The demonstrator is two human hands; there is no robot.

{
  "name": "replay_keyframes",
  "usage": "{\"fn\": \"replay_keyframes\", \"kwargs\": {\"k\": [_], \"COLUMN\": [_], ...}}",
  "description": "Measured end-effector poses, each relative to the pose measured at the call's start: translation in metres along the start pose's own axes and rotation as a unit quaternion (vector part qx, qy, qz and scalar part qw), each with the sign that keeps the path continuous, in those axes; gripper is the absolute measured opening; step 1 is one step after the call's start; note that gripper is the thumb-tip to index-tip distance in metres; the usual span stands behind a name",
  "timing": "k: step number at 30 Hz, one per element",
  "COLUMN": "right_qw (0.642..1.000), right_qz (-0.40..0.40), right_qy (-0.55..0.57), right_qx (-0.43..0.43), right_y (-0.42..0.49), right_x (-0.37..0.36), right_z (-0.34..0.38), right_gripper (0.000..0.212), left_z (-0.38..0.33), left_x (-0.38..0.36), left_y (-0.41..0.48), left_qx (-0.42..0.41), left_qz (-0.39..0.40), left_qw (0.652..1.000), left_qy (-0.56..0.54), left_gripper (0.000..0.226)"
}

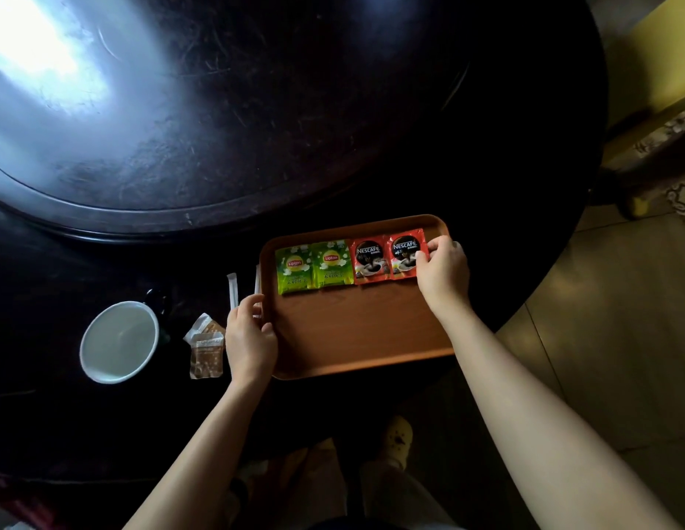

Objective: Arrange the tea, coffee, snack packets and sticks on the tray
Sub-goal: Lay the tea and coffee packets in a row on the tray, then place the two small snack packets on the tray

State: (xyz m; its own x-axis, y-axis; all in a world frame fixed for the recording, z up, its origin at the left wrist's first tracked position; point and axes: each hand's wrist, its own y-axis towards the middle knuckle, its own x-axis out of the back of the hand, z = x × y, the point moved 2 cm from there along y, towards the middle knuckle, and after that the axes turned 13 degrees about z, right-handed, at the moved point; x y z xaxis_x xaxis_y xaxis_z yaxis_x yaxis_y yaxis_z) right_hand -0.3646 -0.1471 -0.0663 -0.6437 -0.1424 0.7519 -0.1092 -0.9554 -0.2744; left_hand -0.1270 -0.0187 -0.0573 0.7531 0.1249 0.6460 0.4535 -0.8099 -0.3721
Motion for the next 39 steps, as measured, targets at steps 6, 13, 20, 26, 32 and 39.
{"fn": "replay_keyframes", "kwargs": {"k": [6, 13, 20, 26, 32, 39], "right_qw": [0.988, 0.978, 0.974, 0.926, 0.844, 0.802], "right_qz": [-0.037, -0.014, -0.021, 0.115, 0.314, 0.364], "right_qy": [-0.130, -0.151, -0.134, -0.121, -0.194, -0.268], "right_qx": [0.074, 0.146, 0.180, 0.339, 0.389, 0.389], "right_y": [-0.010, -0.012, -0.023, -0.069, -0.101, -0.108], "right_x": [0.001, -0.013, -0.015, -0.061, -0.123, -0.168], "right_z": [0.004, 0.000, 0.013, 0.076, 0.144, 0.175], "right_gripper": [0.034, 0.033, 0.028, 0.020, 0.038, 0.046], "left_z": [0.001, 0.004, 0.011, 0.048, 0.065, 0.069], "left_x": [0.000, 0.000, 0.014, 0.042, 0.037, 0.046], "left_y": [0.000, 0.002, -0.005, -0.026, -0.039, -0.030], "left_qx": [-0.003, -0.006, -0.038, -0.026, 0.040, 0.023], "left_qz": [-0.005, 0.000, -0.022, -0.080, -0.063, -0.106], "left_qw": [1.000, 1.000, 0.998, 0.992, 0.993, 0.989], "left_qy": [0.007, 0.011, 0.035, 0.092, 0.087, 0.104], "left_gripper": [0.047, 0.045, 0.032, 0.032, 0.039, 0.026]}}
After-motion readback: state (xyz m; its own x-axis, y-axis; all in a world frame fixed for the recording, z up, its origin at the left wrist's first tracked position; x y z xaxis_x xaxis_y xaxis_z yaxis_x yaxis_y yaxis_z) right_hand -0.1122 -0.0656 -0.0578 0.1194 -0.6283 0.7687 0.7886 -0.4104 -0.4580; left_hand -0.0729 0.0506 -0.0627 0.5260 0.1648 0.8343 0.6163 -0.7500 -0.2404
